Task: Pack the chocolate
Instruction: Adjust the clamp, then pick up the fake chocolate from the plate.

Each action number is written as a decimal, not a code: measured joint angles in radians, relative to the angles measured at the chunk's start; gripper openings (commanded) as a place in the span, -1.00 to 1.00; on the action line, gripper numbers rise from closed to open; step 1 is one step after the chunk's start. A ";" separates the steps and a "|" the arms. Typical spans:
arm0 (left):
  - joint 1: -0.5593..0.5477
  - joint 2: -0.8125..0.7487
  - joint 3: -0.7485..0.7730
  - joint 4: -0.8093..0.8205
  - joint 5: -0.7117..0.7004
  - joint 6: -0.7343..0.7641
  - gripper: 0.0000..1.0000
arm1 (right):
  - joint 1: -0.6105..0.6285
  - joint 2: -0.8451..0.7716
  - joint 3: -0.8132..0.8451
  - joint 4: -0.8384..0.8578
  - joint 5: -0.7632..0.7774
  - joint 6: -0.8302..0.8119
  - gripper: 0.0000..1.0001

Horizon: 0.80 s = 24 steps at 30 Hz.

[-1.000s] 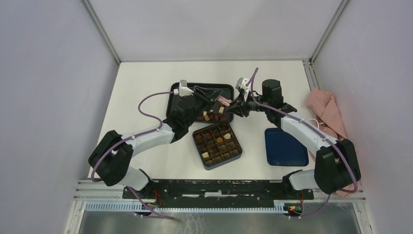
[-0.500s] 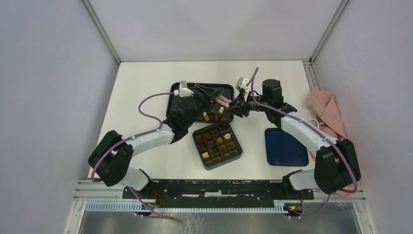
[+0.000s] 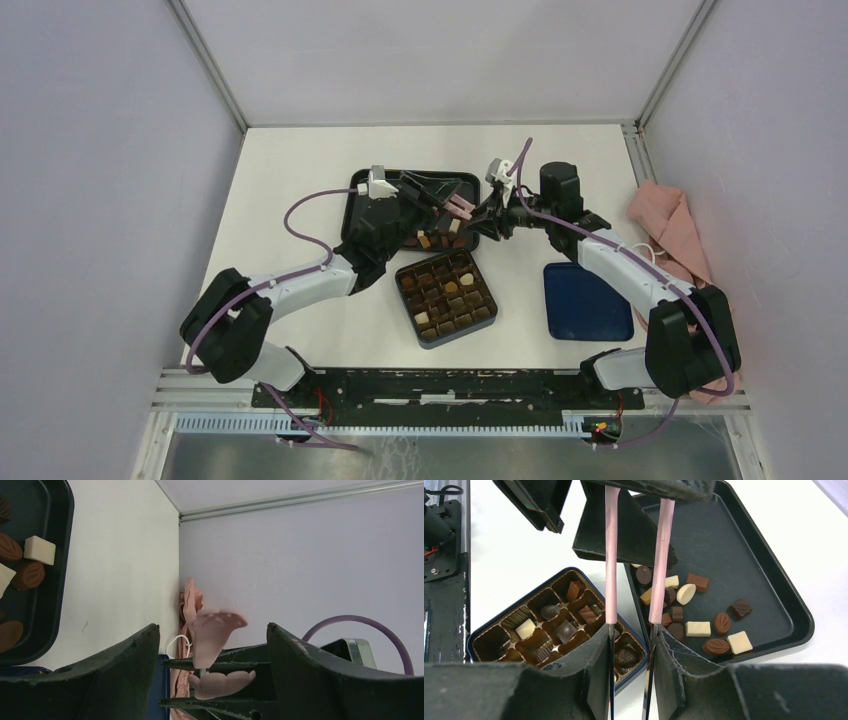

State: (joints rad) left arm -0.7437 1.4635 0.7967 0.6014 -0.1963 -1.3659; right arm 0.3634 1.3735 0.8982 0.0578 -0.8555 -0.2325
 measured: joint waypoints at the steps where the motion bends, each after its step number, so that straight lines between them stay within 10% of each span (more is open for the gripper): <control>1: 0.000 -0.003 -0.001 0.000 0.003 0.008 0.73 | -0.002 0.000 0.000 0.000 0.000 0.000 -0.26; 24: 0.035 -0.505 0.140 -0.740 -0.213 0.828 0.91 | -0.032 0.085 0.215 -0.389 0.278 -0.365 -0.27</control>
State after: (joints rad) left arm -0.7086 0.9585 0.9363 -0.1387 -0.4095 -0.5377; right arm 0.3313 1.4582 1.1130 -0.3309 -0.5774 -0.5972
